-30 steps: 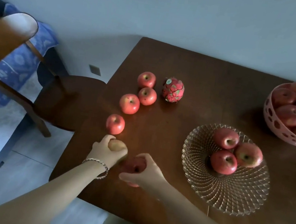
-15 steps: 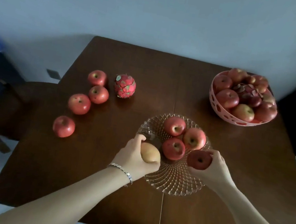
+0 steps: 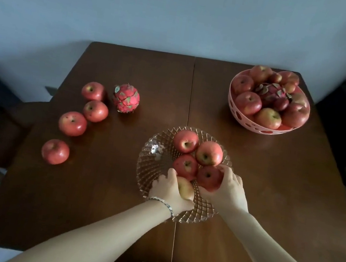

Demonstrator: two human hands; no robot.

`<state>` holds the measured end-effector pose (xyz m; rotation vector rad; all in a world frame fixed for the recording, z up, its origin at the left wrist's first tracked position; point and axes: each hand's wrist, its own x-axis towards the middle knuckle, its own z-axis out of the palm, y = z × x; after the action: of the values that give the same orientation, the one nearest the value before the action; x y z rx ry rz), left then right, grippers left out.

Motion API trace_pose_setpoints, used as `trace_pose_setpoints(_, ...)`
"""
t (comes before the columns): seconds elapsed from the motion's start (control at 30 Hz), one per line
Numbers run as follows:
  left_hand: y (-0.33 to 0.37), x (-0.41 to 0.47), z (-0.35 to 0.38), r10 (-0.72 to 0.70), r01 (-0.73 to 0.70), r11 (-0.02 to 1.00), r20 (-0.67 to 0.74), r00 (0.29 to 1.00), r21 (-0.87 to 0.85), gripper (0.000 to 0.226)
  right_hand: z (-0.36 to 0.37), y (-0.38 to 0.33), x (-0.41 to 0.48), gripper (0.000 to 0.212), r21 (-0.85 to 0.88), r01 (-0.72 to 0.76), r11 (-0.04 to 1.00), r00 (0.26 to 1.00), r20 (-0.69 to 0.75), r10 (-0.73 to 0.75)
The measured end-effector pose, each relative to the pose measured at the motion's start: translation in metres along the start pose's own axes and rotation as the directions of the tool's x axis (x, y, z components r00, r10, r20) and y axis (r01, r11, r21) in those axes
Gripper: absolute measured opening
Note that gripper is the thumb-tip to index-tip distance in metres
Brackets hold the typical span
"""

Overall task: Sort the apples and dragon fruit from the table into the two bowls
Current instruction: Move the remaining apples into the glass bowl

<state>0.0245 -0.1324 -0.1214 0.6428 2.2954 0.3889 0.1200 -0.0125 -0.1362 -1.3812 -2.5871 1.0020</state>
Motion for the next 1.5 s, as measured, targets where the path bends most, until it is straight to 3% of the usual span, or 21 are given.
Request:
trace_pose_setpoints(0.2,-0.003,0.002,0.015,-0.009,0.002,0.986,-0.045,0.999,-0.165,0.071,-0.007,0.003,0.002,0.067,0.056,-0.004,0.998,0.999,0.052,0.001)
trace_pose_setpoints(0.33,-0.013,0.000,0.016,0.034,-0.036,0.957,-0.013,0.999,-0.289,0.086,-0.009,0.005,0.000,0.067,0.101,-0.008,0.995,0.994,0.111,-0.003)
trace_pose_setpoints(0.43,-0.017,-0.002,0.014,0.018,-0.029,0.926,-0.033,0.999,-0.376,0.077,-0.013,0.006,0.000,0.068,0.074,-0.003,0.997,0.989,0.149,-0.008)
trace_pose_setpoints(0.67,-0.012,-0.006,0.026,0.039,-0.056,0.902,-0.047,0.998,-0.429,0.065,-0.018,0.005,0.000,0.069,0.038,0.008,0.999,0.986,0.164,-0.014)
trace_pose_setpoints(0.8,-0.015,-0.005,0.024,0.127,-0.136,0.916,-0.047,0.991,-0.379,0.062,-0.017,0.007,0.002,0.073,0.032,0.004,0.999,0.979,0.202,-0.011)
trace_pose_setpoints(0.87,-0.014,-0.003,0.023,0.147,-0.150,0.937,-0.035,0.989,-0.315,0.066,-0.010,0.002,-0.004,0.072,-0.029,0.093,0.995,0.987,0.134,-0.089)
trace_pose_setpoints(0.97,-0.011,0.001,0.018,0.112,-0.104,0.970,0.028,0.993,-0.219,0.078,0.008,-0.016,-0.010,0.047,-0.162,0.405,0.900,0.907,-0.057,-0.418)
trace_pose_setpoints(1.03,-0.018,0.004,0.009,0.075,-0.056,0.979,0.092,0.993,-0.197,0.090,0.017,-0.033,-0.010,0.031,-0.249,0.474,0.845,0.871,-0.009,-0.491)
trace_pose_setpoints(1.1,-0.032,0.007,-0.006,0.046,-0.008,0.970,0.152,0.987,-0.243,0.094,0.023,-0.045,-0.008,0.029,-0.344,0.455,0.821,0.890,0.149,-0.431)
trace_pose_setpoints(1.17,-0.052,0.008,-0.027,0.078,-0.058,0.966,0.072,0.994,-0.251,0.078,0.027,-0.050,-0.003,0.034,-0.433,0.437,0.788,0.899,0.240,-0.367)
trace_pose_setpoints(1.27,-0.084,0.015,-0.060,0.054,-0.097,0.976,-0.213,0.976,-0.197,0.050,0.026,-0.055,-0.001,0.035,-0.505,0.439,0.743,0.898,0.277,-0.343)
trace_pose_setpoints(1.37,-0.124,0.035,-0.087,-0.066,0.086,0.996,-0.422,0.904,0.028,0.049,0.025,-0.057,-0.001,0.031,-0.540,0.451,0.711,0.891,0.318,-0.324)
trace_pose_setpoints(1.5,-0.166,0.058,-0.114,-0.344,0.430,0.886,-0.374,0.861,0.176,0.076,0.024,-0.060,-0.001,0.035,-0.588,0.453,0.670,0.888,0.363,-0.282)
